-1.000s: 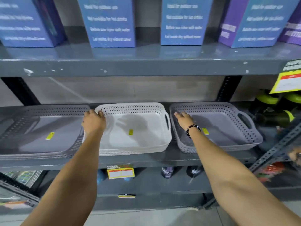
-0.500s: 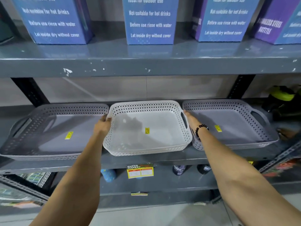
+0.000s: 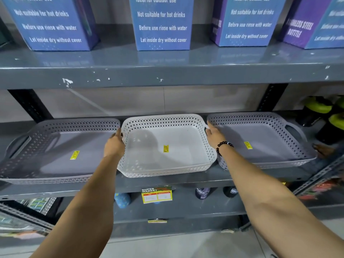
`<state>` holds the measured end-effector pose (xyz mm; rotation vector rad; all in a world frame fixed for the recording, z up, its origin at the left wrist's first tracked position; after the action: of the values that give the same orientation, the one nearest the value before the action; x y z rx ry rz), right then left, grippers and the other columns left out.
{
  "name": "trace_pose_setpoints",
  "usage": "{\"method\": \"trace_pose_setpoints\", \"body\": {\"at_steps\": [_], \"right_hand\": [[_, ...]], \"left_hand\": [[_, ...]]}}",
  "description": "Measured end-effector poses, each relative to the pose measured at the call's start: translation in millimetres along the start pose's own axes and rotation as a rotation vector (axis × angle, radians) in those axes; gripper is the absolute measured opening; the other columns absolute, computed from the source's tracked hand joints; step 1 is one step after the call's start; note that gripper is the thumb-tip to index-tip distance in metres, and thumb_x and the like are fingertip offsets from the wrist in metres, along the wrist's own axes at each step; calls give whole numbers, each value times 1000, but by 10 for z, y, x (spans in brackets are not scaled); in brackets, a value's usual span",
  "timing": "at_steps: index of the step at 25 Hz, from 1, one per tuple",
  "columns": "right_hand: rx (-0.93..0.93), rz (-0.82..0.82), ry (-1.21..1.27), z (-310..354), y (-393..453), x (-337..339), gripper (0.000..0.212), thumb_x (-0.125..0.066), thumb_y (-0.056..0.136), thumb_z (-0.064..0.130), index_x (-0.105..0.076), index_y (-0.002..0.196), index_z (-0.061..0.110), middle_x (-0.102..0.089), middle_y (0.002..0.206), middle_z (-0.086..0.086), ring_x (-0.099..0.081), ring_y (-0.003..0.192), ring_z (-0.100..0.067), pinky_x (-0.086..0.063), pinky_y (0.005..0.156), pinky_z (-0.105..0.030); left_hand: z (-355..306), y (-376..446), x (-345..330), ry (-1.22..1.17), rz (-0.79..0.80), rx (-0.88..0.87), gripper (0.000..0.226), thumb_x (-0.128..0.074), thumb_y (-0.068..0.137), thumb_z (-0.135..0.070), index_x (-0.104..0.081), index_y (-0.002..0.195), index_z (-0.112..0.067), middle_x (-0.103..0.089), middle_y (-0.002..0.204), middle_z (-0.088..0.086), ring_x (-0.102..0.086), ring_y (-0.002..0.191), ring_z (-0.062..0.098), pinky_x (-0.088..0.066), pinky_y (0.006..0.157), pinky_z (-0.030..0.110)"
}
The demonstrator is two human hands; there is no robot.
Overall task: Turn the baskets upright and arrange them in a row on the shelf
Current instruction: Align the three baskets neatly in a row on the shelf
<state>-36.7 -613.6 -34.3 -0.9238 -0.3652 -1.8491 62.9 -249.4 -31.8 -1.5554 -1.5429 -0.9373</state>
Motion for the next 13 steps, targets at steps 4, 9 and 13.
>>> {"method": "trace_pose_setpoints", "body": {"at_steps": [4, 9, 13], "right_hand": [[46, -32, -133, 1, 10, -52, 50, -31, 100, 9, -25, 148, 18, -47, 76, -2, -49, 84, -26, -46, 90, -40], [78, -75, -209, 77, 1, -15, 49, -34, 96, 5, -31, 144, 12, -55, 112, -18, -53, 118, -38, -40, 101, -44], [53, -79, -231, 60, 75, -38, 50, -36, 94, 4, -31, 143, 10, -50, 105, -18, -54, 102, -32, -41, 99, -43]], "left_hand": [[1, 13, -12, 29, -5, -27, 62, -30, 92, 8, -25, 150, -16, -46, 141, 21, -51, 117, 44, -44, 96, 48], [13, 24, -8, -6, -16, -27, 65, -30, 89, 12, -28, 148, -15, -51, 135, 22, -54, 113, 43, -46, 91, 46], [-9, 57, -15, -9, -7, -34, 65, -30, 88, 13, -29, 147, -14, -51, 136, 22, -52, 115, 43, -46, 91, 46]]}}
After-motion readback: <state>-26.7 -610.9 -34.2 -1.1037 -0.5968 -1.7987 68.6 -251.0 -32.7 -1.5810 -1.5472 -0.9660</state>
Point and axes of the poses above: each hand's wrist, its own y-axis towards the middle knuckle, its own x-axis out of the back of the hand, z = x × y, the point moved 9 cm from there along y, towards the middle knuckle
